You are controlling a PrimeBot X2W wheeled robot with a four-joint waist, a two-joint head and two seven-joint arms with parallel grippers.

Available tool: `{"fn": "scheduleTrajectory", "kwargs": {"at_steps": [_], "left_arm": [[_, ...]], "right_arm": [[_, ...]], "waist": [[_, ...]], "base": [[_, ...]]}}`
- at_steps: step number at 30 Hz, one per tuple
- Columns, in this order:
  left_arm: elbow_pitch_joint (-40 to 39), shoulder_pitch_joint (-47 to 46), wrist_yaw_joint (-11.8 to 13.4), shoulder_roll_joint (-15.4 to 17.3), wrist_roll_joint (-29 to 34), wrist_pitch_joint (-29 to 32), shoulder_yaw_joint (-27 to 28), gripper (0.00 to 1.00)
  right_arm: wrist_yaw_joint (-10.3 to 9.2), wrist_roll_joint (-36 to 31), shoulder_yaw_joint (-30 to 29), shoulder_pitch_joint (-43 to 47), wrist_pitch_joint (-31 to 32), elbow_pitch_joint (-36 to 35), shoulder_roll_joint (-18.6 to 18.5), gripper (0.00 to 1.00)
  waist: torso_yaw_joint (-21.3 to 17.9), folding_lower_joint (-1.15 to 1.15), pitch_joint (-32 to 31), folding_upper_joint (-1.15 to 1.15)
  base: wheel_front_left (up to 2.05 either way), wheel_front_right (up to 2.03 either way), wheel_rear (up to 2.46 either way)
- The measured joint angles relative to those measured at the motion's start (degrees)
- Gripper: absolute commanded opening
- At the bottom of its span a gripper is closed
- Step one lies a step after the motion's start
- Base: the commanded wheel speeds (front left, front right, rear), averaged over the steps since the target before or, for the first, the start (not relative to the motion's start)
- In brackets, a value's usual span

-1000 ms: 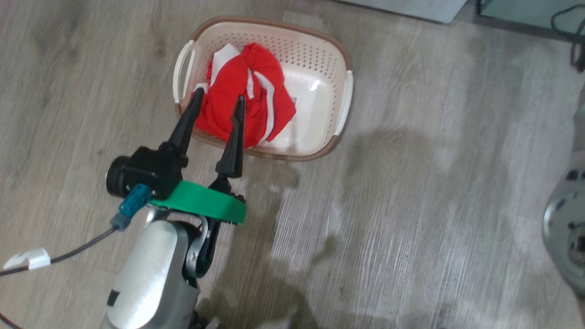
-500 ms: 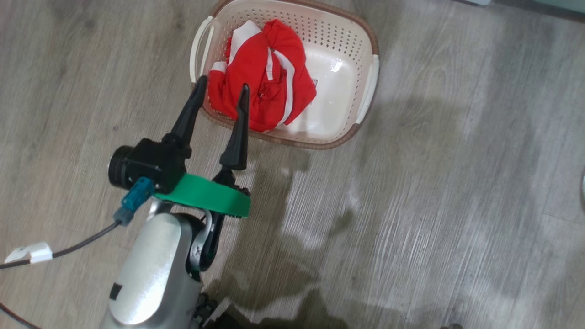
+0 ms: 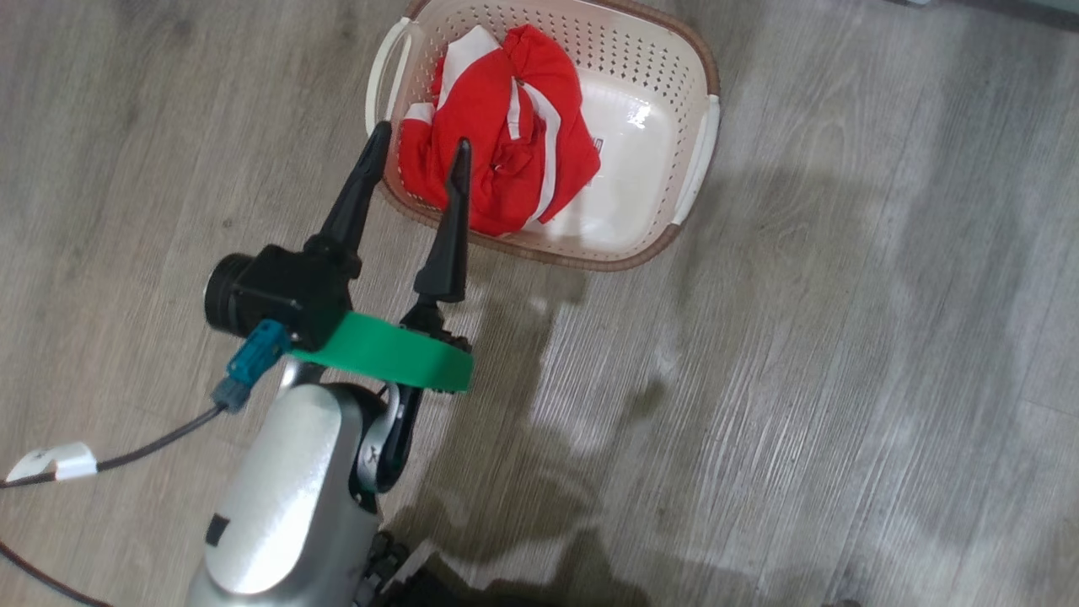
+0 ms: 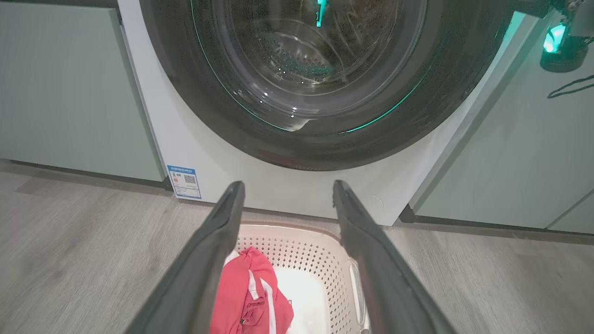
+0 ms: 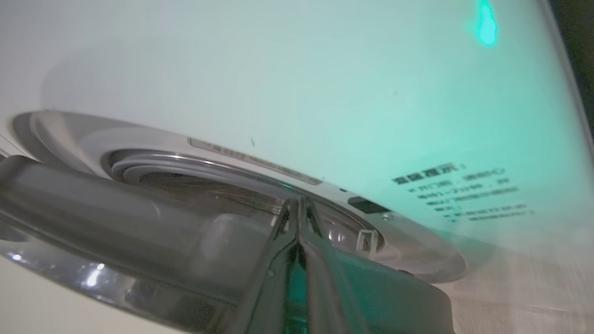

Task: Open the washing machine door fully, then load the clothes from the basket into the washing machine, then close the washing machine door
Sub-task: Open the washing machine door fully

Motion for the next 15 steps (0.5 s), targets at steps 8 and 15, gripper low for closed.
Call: {"fn": "scheduleTrajectory", "kwargs": {"at_steps": [8, 15], "left_arm": [[-1.37, -0.07, 1.02, -0.02, -0.24, -0.01, -1.53, 1.0], [-0.97, 0.05, 1.04, -0.02, -0.18, -0.01, -1.69, 1.0]], "right_arm": [[0.0, 4.04, 2.66, 2.2, 4.01, -0.63, -0.88, 0.0], [0.0, 8.96, 2.89, 6.44, 7.4, -1.01, -1.03, 0.0]], "waist": [[-0.12, 0.0, -1.09, 0.0], [-0.11, 0.0, -3.53, 0.0]], "base": [[0.0, 0.0, 0.0], [0.0, 0.0, 0.0]]}}
